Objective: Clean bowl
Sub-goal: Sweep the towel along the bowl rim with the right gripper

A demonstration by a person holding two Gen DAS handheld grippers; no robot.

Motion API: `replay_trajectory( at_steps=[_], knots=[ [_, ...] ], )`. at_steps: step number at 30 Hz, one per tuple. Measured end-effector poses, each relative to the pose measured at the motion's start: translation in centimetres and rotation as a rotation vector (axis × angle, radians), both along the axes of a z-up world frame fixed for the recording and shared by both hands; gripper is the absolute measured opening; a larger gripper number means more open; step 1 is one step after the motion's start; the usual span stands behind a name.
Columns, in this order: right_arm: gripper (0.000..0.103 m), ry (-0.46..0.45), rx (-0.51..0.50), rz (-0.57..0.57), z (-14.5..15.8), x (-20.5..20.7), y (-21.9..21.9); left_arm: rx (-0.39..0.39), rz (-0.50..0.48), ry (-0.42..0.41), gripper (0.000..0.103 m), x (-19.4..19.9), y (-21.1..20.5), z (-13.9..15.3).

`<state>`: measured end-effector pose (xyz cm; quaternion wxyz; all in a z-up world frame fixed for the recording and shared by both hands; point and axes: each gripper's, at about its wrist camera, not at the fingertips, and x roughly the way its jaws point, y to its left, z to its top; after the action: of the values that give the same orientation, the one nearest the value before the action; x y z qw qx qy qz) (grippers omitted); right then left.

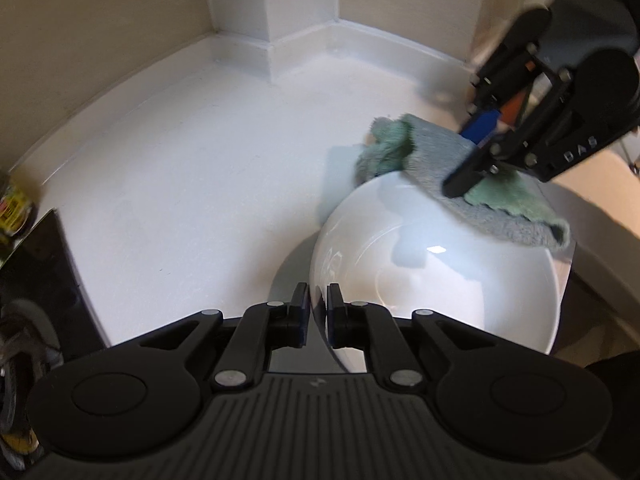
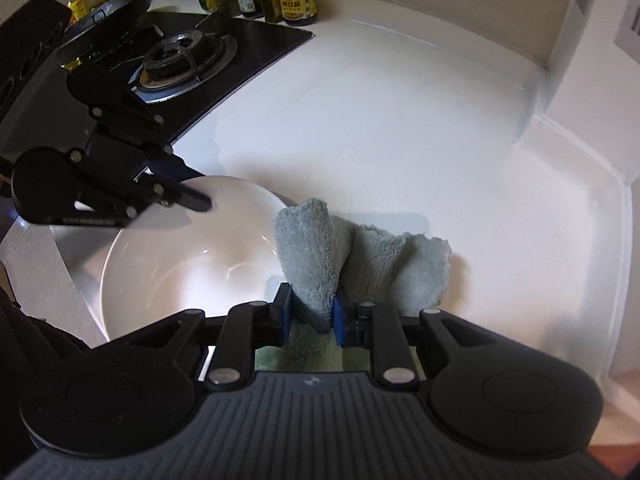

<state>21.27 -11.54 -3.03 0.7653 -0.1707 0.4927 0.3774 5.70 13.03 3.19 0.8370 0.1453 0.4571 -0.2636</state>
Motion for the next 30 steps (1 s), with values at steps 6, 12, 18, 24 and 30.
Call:
replay_trajectory(
  at_steps=[6, 12, 18, 24, 30],
  knots=[
    [0.015, 0.021, 0.002, -0.018, -0.8, -0.8, -0.5, 0.009, -0.003, 0.016, 0.006, 0.1, 0.5, 0.1],
    [0.014, -0.082, 0.059, -0.066, 2.0, -1.4, -1.1, 0.021, -0.020, 0.007, 0.006, 0.7, 0.1, -0.2],
    [0.015, 0.004, 0.232, -0.140, 2.7, -0.9, -3.1, 0.017, -0.021, 0.001, 0.006, 0.6, 0.4, 0.0],
    [0.015, -0.079, 0.169, -0.229, 2.4, -0.9, -4.3, 0.021, -0.010, -0.007, 0.007, 0.4, 0.4, 0.1],
    [0.017, -0.038, 0.121, -0.148, 1.2, -2.9, -3.6, 0.029, 0.003, -0.012, 0.007, 0.0, 0.0, 0.1]
  ],
)
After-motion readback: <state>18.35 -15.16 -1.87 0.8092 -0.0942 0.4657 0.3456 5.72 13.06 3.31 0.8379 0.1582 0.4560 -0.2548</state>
